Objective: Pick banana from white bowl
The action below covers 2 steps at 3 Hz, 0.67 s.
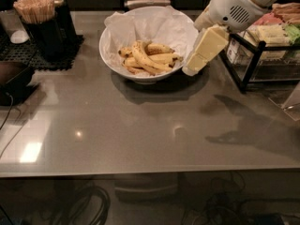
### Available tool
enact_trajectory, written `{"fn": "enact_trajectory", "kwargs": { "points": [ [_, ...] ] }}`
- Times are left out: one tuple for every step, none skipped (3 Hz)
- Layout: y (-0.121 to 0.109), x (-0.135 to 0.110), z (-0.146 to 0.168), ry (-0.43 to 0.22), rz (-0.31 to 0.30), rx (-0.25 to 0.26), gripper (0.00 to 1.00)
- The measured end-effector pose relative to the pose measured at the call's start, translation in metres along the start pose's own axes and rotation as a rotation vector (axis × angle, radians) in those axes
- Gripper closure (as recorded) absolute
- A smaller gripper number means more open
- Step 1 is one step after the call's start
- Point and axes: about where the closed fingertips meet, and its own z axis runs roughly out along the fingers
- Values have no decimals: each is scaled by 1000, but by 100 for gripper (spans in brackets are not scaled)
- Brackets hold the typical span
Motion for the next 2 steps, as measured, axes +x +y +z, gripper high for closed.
{"fn": "enact_trajectory", "kwargs": {
  "points": [
    [0,0,0,0,0,0,42],
    [1,-11,12,-31,1,-13,45]
  ]
}}
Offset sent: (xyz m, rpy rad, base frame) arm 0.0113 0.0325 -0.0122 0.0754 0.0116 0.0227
